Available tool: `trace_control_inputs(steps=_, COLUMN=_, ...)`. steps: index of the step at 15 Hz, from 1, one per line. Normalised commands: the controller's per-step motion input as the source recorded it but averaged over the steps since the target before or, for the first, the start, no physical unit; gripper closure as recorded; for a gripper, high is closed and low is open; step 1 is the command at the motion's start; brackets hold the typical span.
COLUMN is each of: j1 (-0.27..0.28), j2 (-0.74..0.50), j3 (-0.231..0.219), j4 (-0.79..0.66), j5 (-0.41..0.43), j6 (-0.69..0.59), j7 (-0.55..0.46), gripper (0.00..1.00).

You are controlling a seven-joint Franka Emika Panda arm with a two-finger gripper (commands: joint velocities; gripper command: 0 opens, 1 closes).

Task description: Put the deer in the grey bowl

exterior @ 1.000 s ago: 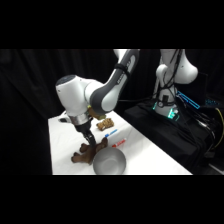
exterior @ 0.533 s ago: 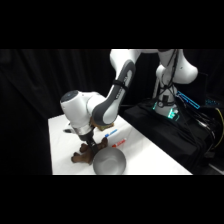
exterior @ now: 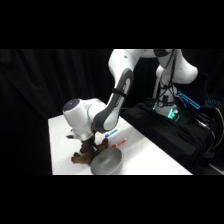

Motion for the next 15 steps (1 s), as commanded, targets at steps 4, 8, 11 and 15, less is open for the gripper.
trace_control_inputs(steps=4, j1=0.005, j2=0.03, j3=0.011, j4=0.13, j5=-0.04, j6=-0.03, j7=-0.09, gripper=0.82)
trace_control_inputs(steps=8, j1=0.028, j2=-0.16, j3=-0.029, j4=0.05, j5=-0.076, j6=-0.15, j7=-0.05, gripper=0.96)
trace_control_inputs(steps=11, j1=0.072, j2=-0.43, j3=-0.055, j4=-0.06, j5=-0.109, j6=-0.28, j7=0.01, gripper=0.96)
trace_control_inputs(steps=15, j1=0.112, j2=-0.48, j3=-0.046, j4=-0.07, j5=-0.117, j6=-0.4, j7=0.05, gripper=0.95)
